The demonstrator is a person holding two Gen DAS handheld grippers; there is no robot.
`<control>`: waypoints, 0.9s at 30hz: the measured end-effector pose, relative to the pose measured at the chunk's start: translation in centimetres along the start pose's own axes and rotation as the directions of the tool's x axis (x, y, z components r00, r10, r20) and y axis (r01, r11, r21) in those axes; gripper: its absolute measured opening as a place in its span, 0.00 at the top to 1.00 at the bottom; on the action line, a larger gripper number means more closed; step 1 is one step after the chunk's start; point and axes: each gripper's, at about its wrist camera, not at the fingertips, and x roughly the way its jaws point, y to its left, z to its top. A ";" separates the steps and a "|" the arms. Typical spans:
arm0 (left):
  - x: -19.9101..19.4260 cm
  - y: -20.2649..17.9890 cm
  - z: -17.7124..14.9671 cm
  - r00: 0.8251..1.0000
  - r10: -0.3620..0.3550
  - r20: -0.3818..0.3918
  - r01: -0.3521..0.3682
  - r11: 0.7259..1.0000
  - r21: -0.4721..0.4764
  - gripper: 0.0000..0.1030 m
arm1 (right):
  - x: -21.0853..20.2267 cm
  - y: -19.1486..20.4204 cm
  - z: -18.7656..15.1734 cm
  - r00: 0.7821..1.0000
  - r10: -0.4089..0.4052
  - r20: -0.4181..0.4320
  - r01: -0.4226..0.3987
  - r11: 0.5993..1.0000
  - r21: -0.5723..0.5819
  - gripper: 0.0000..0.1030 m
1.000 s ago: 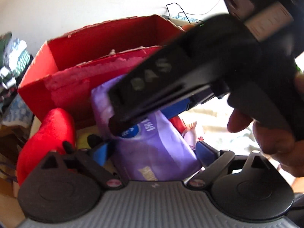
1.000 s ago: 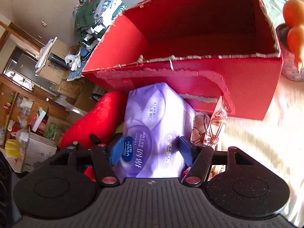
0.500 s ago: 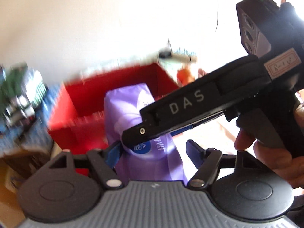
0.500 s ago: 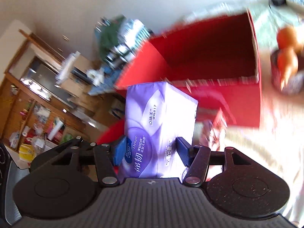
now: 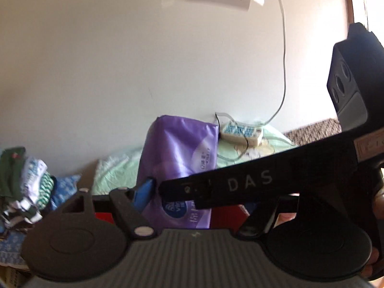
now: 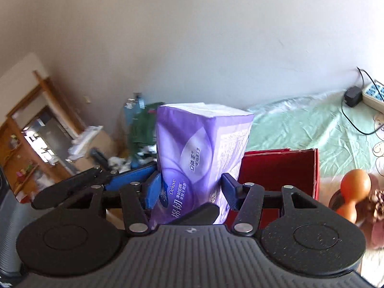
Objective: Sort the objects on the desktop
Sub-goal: 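Lift the tissue pack and carry it over the red box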
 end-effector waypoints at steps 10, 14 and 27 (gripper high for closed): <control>8.5 5.5 -3.5 0.960 -0.155 -0.235 0.129 0.984 -0.122 0.30 | 10.0 -5.1 -1.8 0.926 -0.132 -0.353 0.183 0.977 0.113 0.46; 9.0 9.1 -2.5 0.957 -0.149 -0.250 0.114 0.983 -0.147 0.26 | 13.0 -4.7 -1.4 0.896 -0.089 -0.436 0.170 0.974 0.150 0.46; 7.9 9.4 -4.2 0.936 -0.268 -0.228 0.246 0.962 -0.121 0.21 | 12.0 -2.8 -2.0 0.900 -0.073 -0.431 0.159 0.973 0.168 0.73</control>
